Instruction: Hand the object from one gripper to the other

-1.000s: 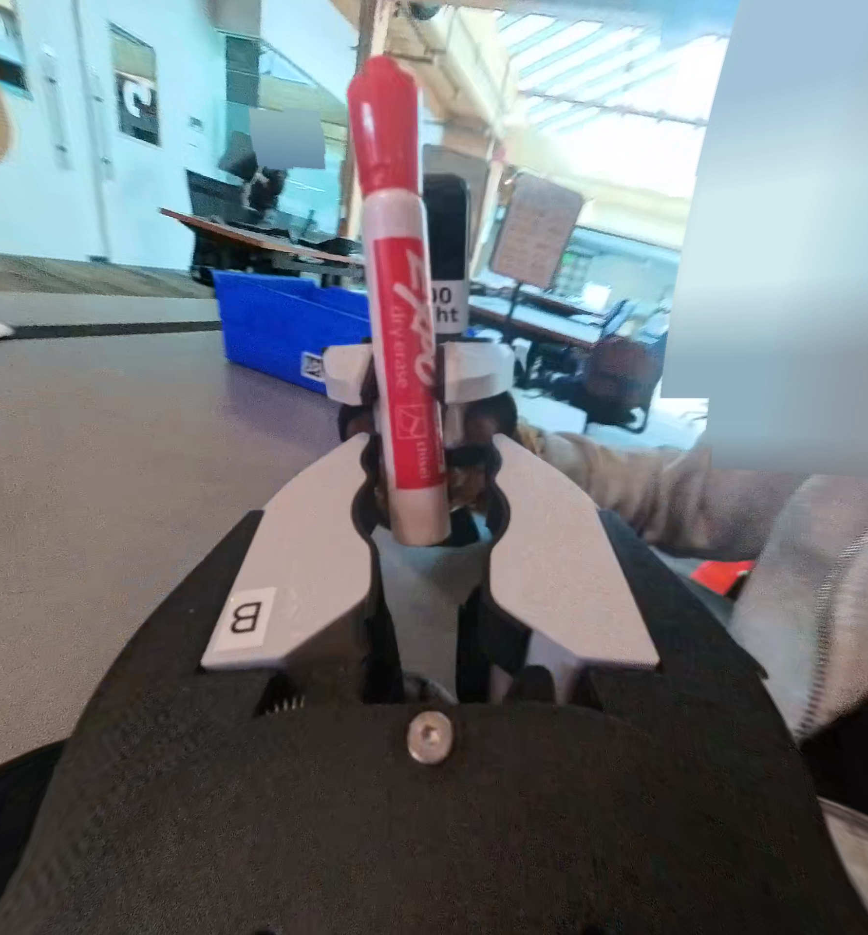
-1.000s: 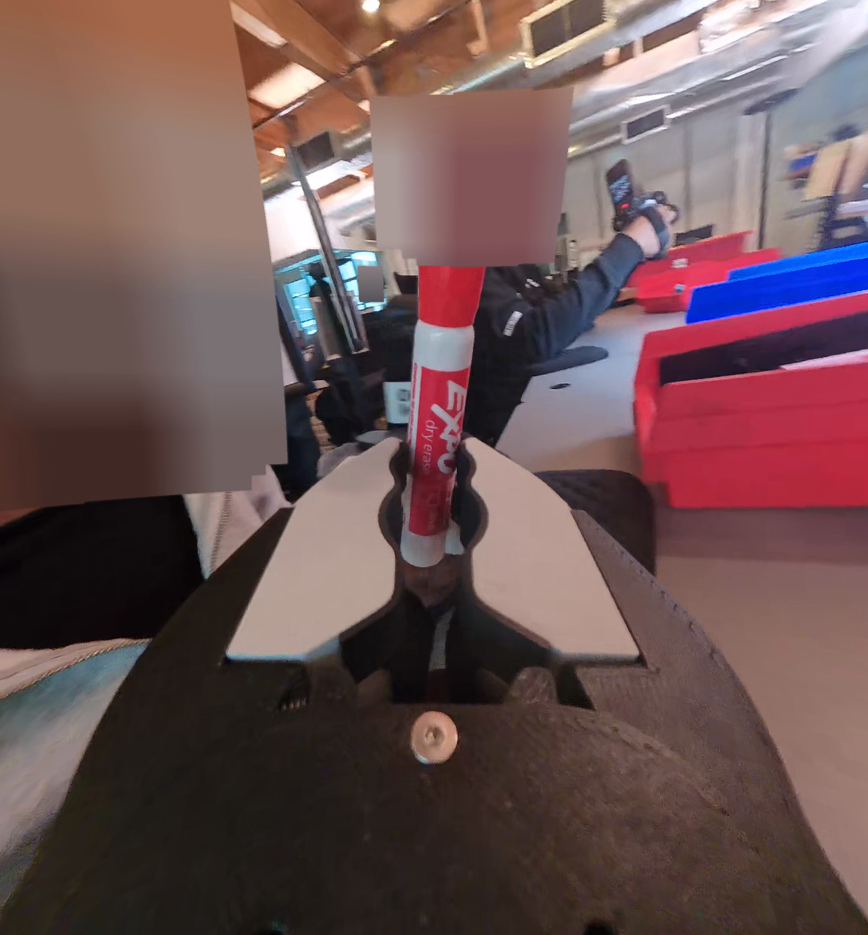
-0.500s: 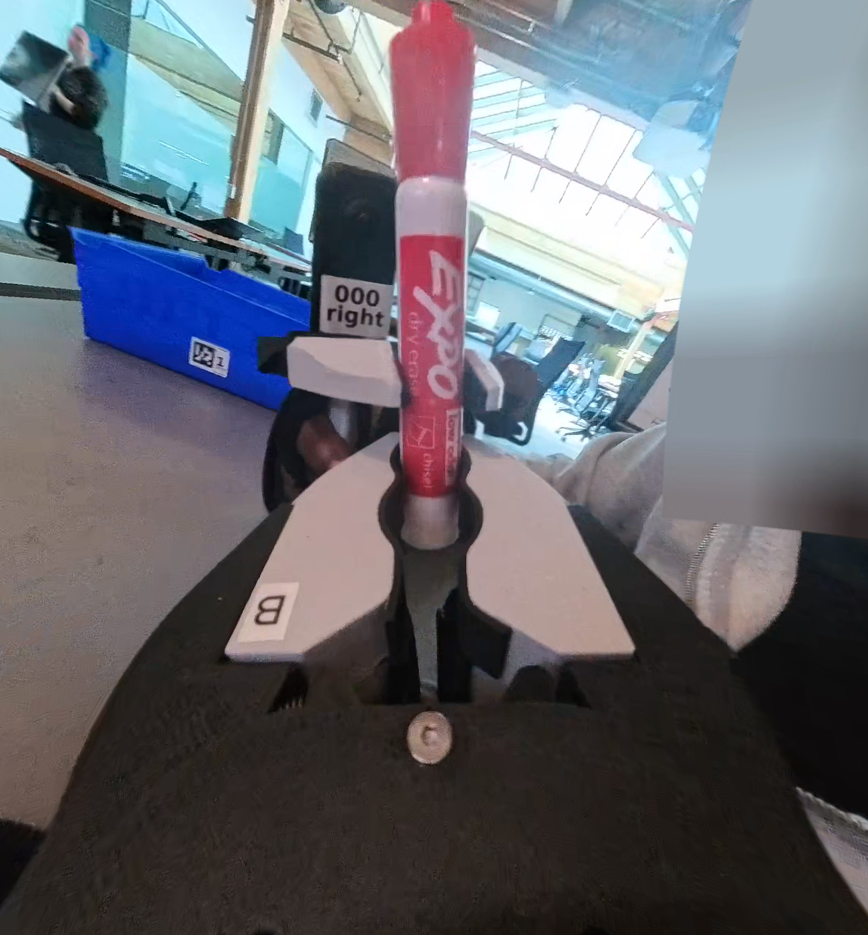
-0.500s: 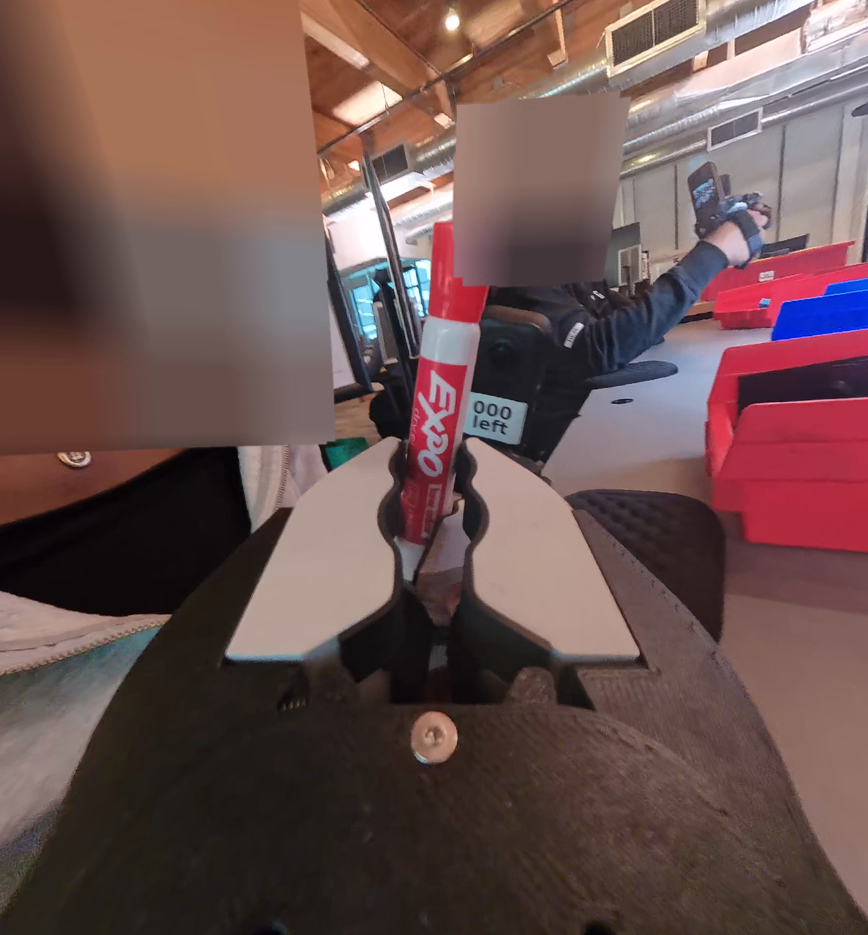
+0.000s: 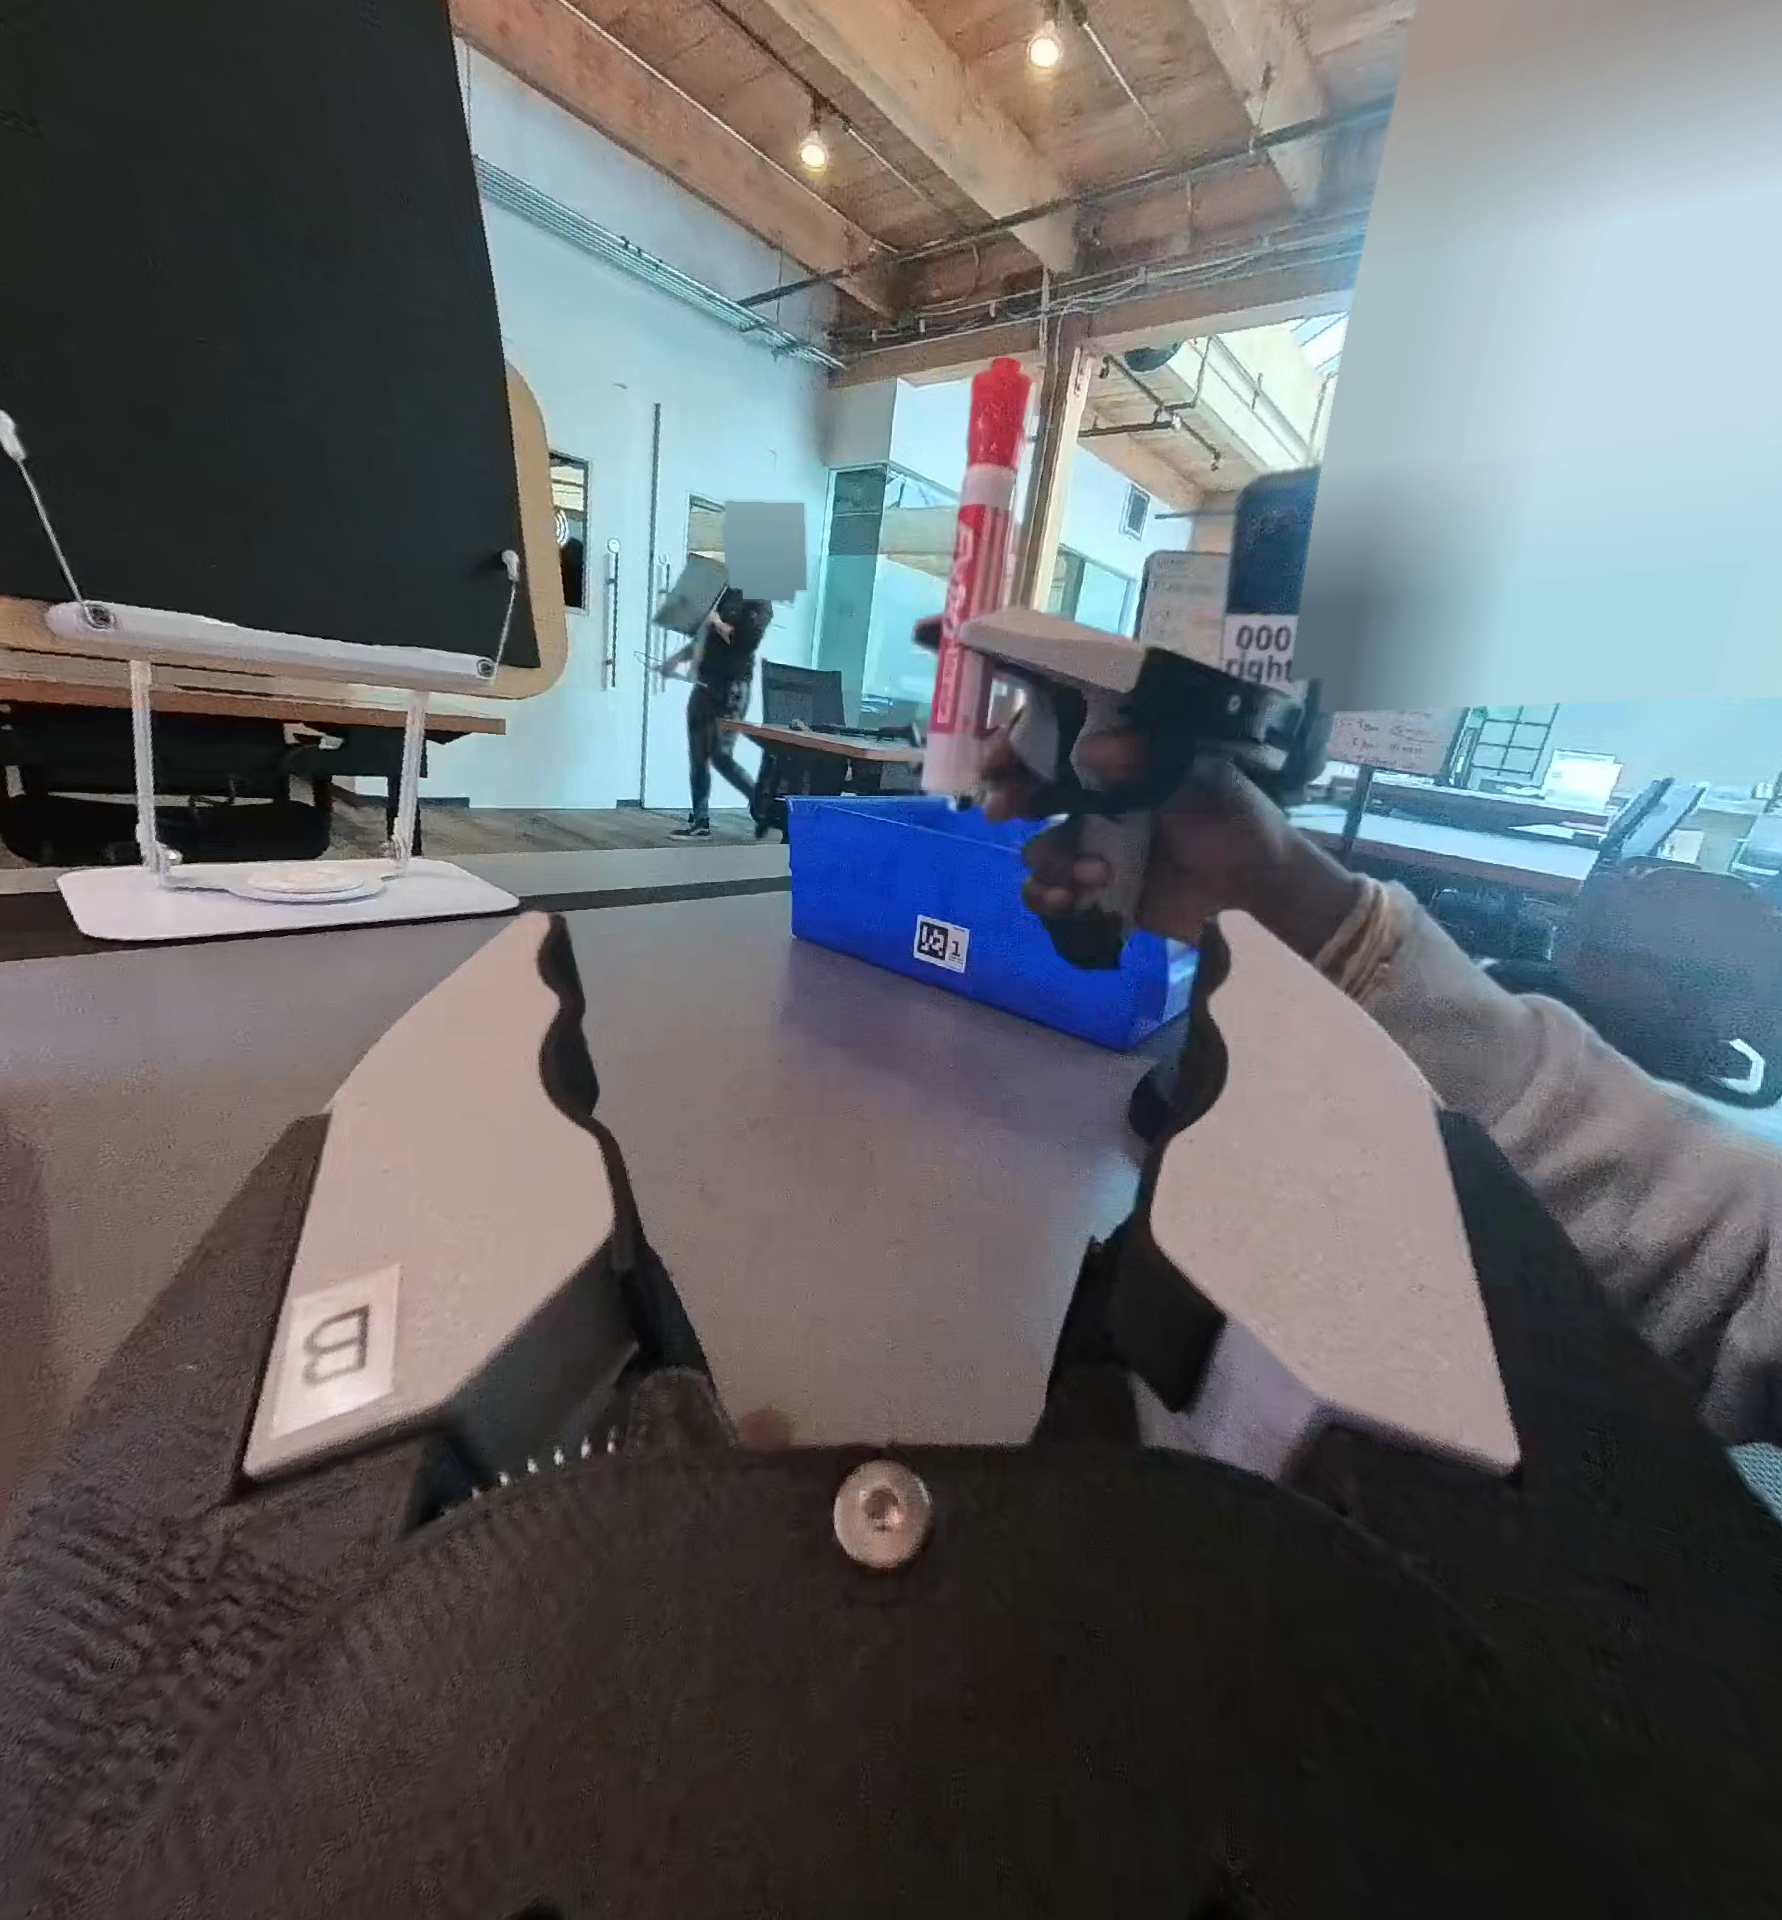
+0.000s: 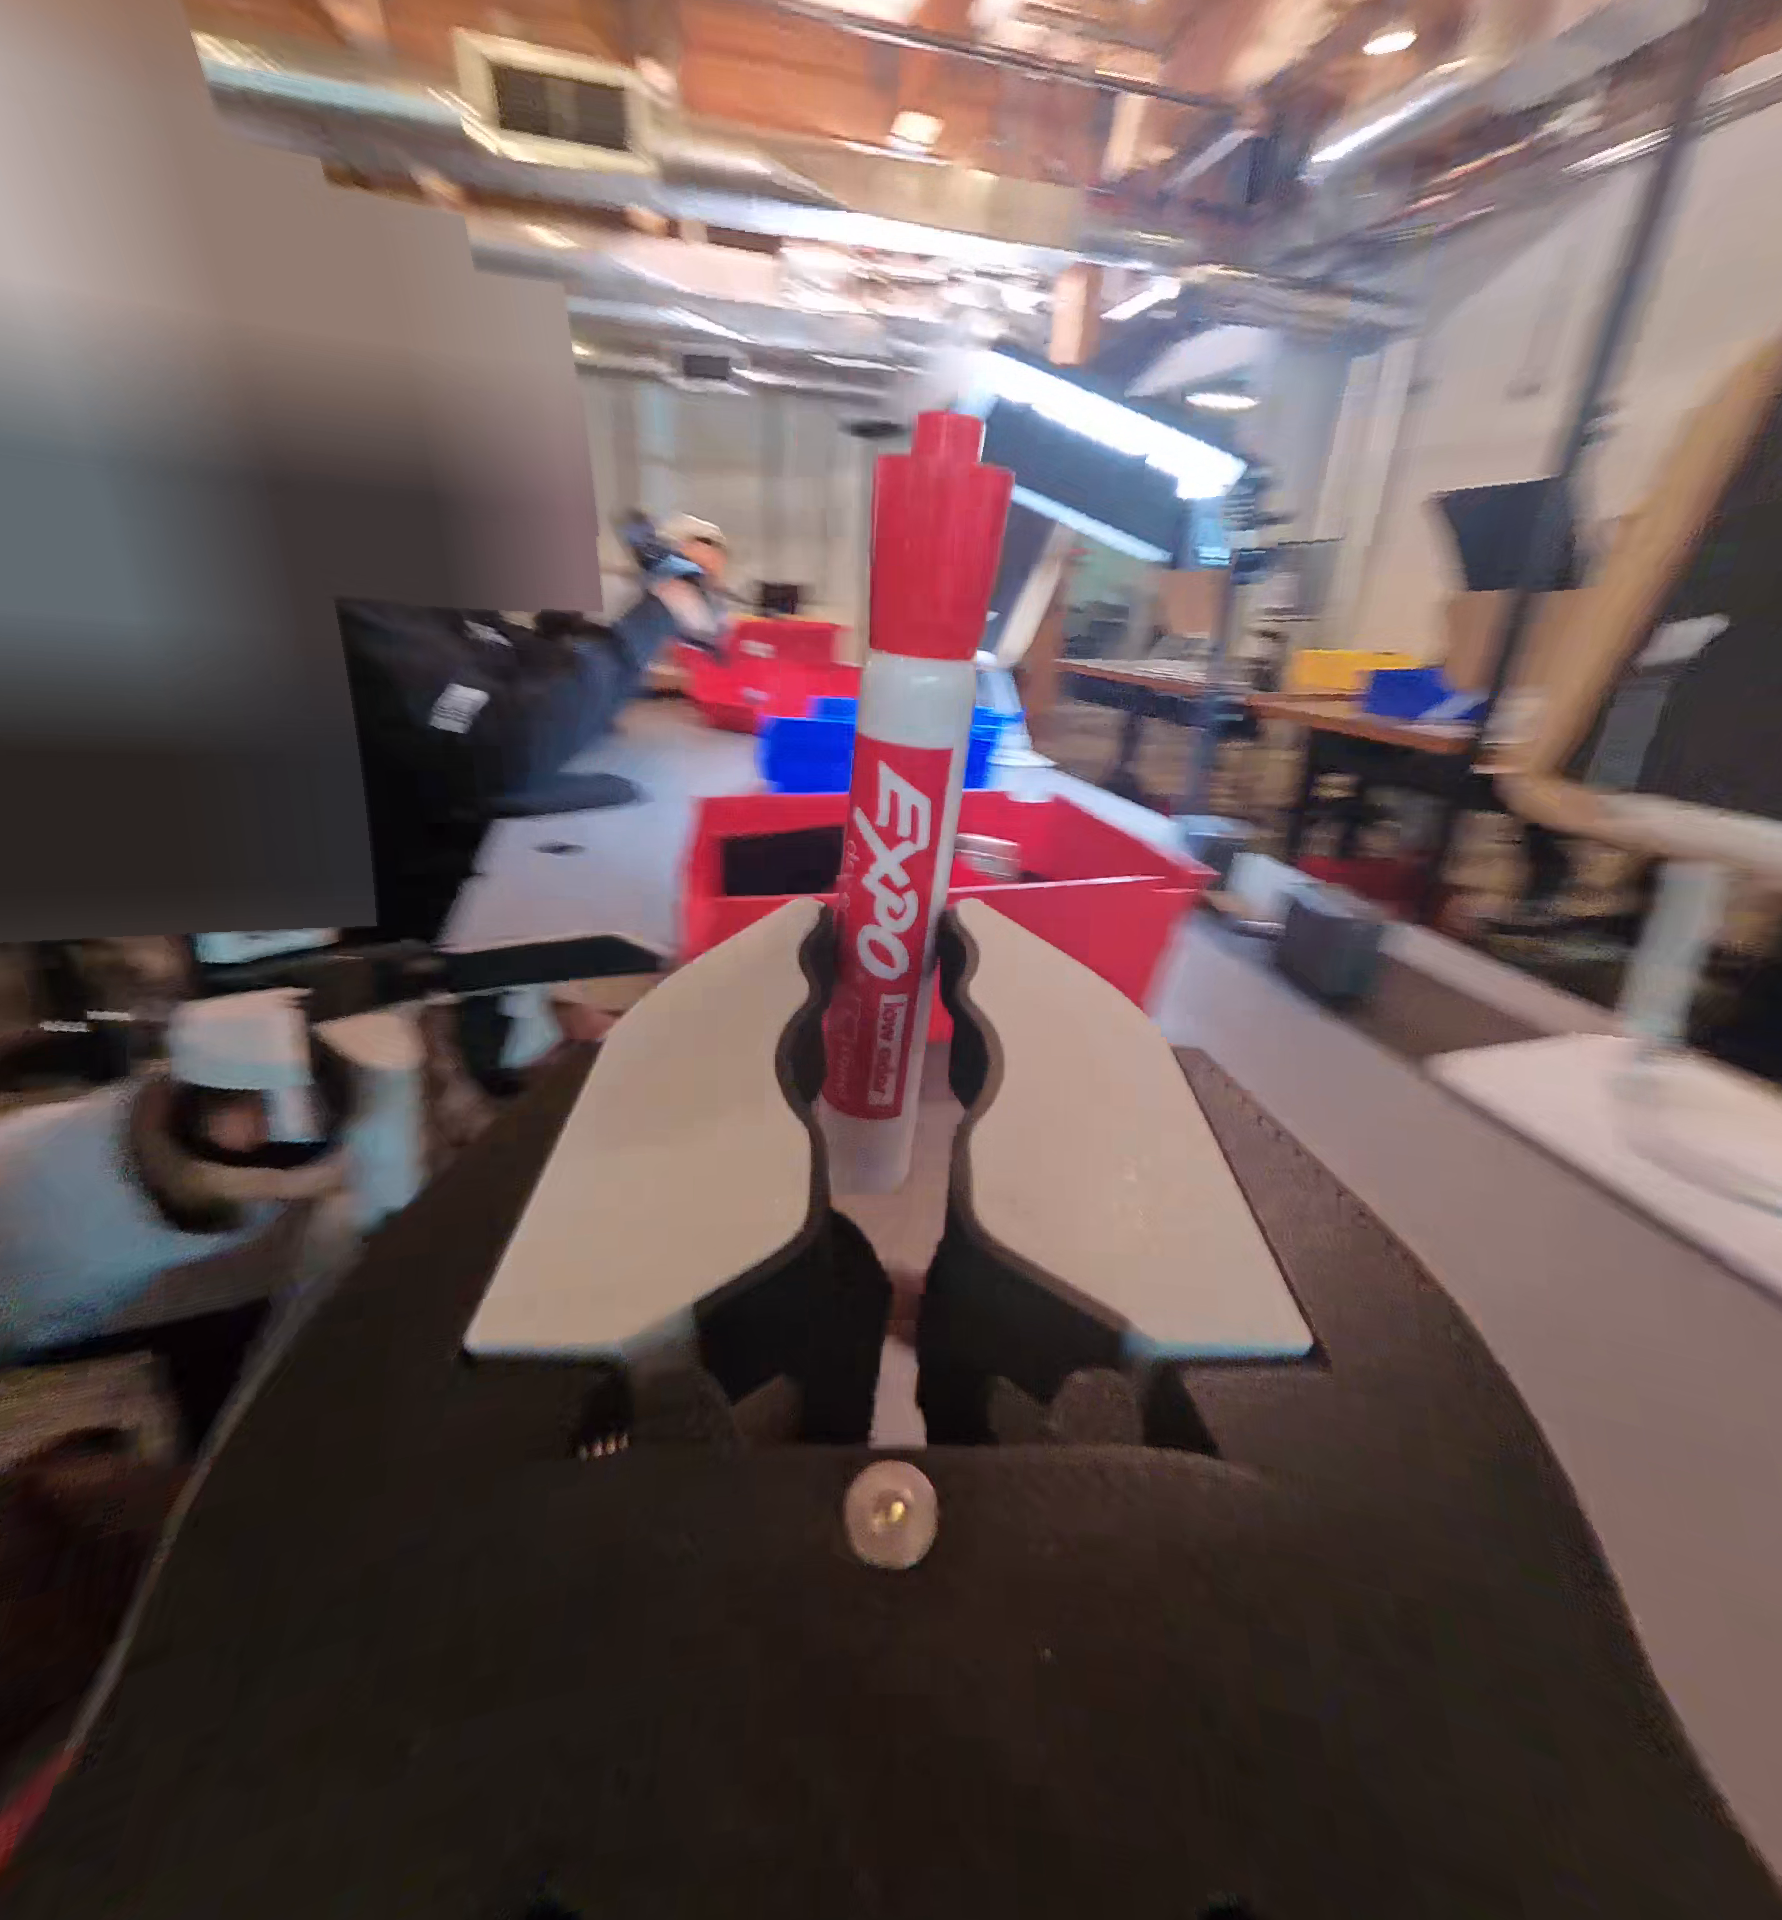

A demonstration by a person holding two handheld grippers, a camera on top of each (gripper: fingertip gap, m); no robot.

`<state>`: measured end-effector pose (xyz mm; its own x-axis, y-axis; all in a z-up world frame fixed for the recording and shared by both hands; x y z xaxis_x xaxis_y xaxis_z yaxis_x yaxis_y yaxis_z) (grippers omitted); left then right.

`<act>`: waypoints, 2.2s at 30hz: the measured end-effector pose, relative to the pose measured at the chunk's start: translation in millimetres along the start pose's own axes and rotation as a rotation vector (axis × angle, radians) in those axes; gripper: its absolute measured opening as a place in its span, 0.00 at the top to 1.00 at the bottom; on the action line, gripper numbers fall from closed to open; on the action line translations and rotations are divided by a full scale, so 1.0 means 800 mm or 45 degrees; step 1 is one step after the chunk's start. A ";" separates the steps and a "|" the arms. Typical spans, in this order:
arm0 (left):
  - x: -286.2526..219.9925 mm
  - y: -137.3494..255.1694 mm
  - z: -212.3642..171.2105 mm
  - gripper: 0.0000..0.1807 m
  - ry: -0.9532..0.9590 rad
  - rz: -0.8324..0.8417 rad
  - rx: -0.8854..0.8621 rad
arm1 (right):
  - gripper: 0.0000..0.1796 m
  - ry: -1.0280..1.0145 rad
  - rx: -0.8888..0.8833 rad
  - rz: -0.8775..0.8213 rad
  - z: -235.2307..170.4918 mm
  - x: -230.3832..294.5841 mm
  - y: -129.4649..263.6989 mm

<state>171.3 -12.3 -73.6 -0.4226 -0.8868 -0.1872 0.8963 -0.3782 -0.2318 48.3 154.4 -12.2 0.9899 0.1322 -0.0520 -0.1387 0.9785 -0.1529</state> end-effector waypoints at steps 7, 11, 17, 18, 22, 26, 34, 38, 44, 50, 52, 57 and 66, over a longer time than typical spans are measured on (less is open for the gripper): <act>0.002 0.000 0.002 0.39 -0.001 0.004 -0.026 | 0.89 0.289 0.440 -0.895 0.092 -0.074 0.164; 0.003 -0.001 -0.001 0.39 -0.007 -0.001 -0.033 | 0.89 -0.125 0.717 -1.221 0.077 -0.122 0.247; 0.000 0.001 -0.005 0.39 -0.039 -0.004 -0.009 | 0.89 -0.743 0.996 -1.252 -0.014 -0.166 0.274; -0.001 0.002 -0.005 0.39 -0.039 -0.004 -0.014 | 0.89 -0.793 1.071 -1.246 -0.029 -0.168 0.273; 0.001 0.005 -0.006 0.39 -0.018 -0.003 -0.030 | 0.89 -0.948 1.266 -1.201 -0.070 -0.170 0.273; 0.000 0.007 -0.005 0.39 -0.030 0.000 -0.038 | 0.89 -1.009 1.340 -1.189 -0.089 -0.170 0.275; -0.003 0.008 0.005 0.39 -0.058 -0.019 -0.037 | 0.65 -0.543 0.994 -1.453 -0.017 -0.172 0.274; 0.002 0.011 0.025 0.39 -0.043 -0.029 -0.070 | 0.50 0.056 0.465 -1.467 0.068 -0.151 0.234; 0.056 0.038 0.080 0.45 -0.243 0.171 -0.028 | 0.42 0.949 -0.572 -0.845 0.097 -0.029 0.123; 0.183 0.044 0.107 0.59 -0.599 0.591 0.531 | 0.34 0.892 -0.447 -0.518 0.015 0.014 0.037; 0.230 0.034 0.093 0.59 -0.679 0.758 0.769 | 0.35 0.973 -0.366 -0.490 0.008 0.017 0.025; 0.294 0.002 0.049 0.63 -0.736 0.930 1.108 | 0.35 0.909 -0.348 -0.465 -0.001 0.014 0.023; 0.326 -0.022 0.029 0.86 -0.818 1.089 1.264 | 0.37 0.784 -0.411 -0.473 0.001 0.005 0.033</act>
<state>48.1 -242.6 -96.4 0.1693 -0.7932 0.5849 0.6726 0.5268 0.5197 48.3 180.6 -15.6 0.7911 -0.3982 -0.4644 0.1019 0.8344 -0.5417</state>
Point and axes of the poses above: each gripper's, where its closed fingertips meet, y back along the fingers, z out of its top, x = y × z across the jaws, the point moved 7 cm from there along y, back along the fingers, and after that the axes turned 13 degrees about z, right-handed, at the moved point
